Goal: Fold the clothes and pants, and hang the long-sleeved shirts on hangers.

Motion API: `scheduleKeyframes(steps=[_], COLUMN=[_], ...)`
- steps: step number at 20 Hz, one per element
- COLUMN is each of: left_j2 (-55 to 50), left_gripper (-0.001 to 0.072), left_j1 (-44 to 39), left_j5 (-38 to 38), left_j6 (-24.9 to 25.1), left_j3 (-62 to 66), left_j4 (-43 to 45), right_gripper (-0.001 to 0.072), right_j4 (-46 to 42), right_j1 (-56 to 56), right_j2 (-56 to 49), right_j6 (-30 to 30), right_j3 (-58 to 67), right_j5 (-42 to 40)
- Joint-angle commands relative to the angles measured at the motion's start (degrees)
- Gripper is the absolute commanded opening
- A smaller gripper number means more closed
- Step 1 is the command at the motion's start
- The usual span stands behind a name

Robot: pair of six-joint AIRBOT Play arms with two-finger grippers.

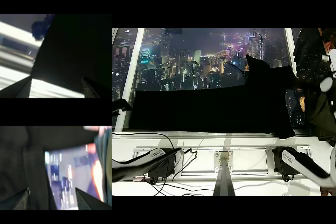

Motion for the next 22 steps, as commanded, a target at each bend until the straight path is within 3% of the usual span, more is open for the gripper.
scheduleKeyframes(steps=[1, 5, 10, 15, 17, 22], left_j2=[-0.1, -0.1, -0.1, -0.1, -0.1, -0.1], left_gripper=[0.0685, 0.0685, 0.0685, 0.0684, 0.0684, 0.0684], left_j1=[-3.7, -6.7, -8.2, -8.2, -8.2, -8.2], left_j5=[2.4, 6.1, 8.4, 8.7, 9.7, 12.1], left_j6=[-0.2, -0.2, -0.2, -0.2, -0.2, -0.2], left_j3=[0.7, 0.7, 0.7, 0.7, 0.7, 0.7], left_j4=[-1.8, -1.8, -2.0, -2.0, -2.0, -2.0], right_gripper=[0.0654, 0.0654, 0.0625, 0.0608, 0.0488, 0.0071], right_j4=[0.6, 4.2, 4.2, 7.1, 9.2, 11.8], right_j1=[-1.5, -4.8, -6.0, -6.0, -6.0, -5.8], right_j2=[-15.3, -26.4, -29.8, -32.4, -33.3, -33.0], right_j6=[7.6, 15.7, 28.9, 34.2, 35.3, 34.5], right_j3=[11.3, 19.1, 19.8, 19.8, 19.8, 21.0], right_j5=[-1.7, 7.0, 13.8, 7.2, 4.1, -7.4])
